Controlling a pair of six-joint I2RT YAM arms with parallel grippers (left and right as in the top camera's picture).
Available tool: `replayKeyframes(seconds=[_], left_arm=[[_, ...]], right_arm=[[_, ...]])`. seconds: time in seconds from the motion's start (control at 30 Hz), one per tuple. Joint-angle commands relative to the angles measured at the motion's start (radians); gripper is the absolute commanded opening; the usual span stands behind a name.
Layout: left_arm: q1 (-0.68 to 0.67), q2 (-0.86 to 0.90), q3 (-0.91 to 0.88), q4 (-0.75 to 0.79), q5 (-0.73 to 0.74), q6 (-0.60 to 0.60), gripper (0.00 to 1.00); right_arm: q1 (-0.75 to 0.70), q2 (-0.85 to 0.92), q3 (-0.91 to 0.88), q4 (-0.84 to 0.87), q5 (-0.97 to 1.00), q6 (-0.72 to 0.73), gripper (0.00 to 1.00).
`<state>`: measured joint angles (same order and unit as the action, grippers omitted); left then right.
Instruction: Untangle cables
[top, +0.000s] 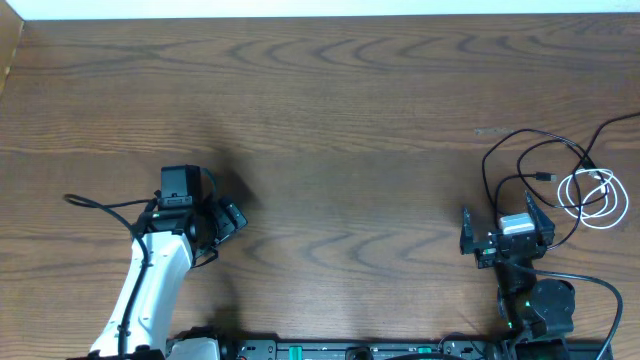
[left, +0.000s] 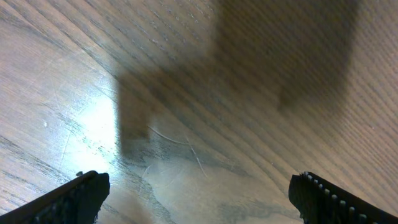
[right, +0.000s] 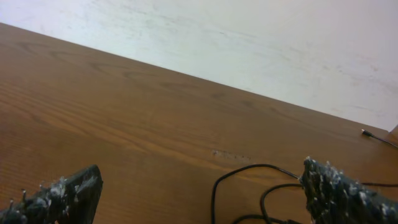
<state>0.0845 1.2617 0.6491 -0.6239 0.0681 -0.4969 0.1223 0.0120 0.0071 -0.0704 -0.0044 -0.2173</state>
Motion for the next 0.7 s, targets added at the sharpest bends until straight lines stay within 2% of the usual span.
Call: replayKeyframes(seconds=[0.0,0.33,0.67], left_arm=[[0.003,-0.001,-0.004,-0.001,-0.017,0.005,0.98],[0.003,-0.084,-0.004,-0.001,-0.017,0.005,0.98],[0.003,-0.324,-0.004,-0.001,-0.017,0.005,0.98]], right_arm=[[0.005,-0.008,-0.002,-0.005,-0.003,-0.008,0.99],[0.005,-0.008,-0.002,-0.005,-0.003,-0.008,0.99],[0.005,-0.008,-0.002,-0.005,-0.003,-0.008,0.99]])
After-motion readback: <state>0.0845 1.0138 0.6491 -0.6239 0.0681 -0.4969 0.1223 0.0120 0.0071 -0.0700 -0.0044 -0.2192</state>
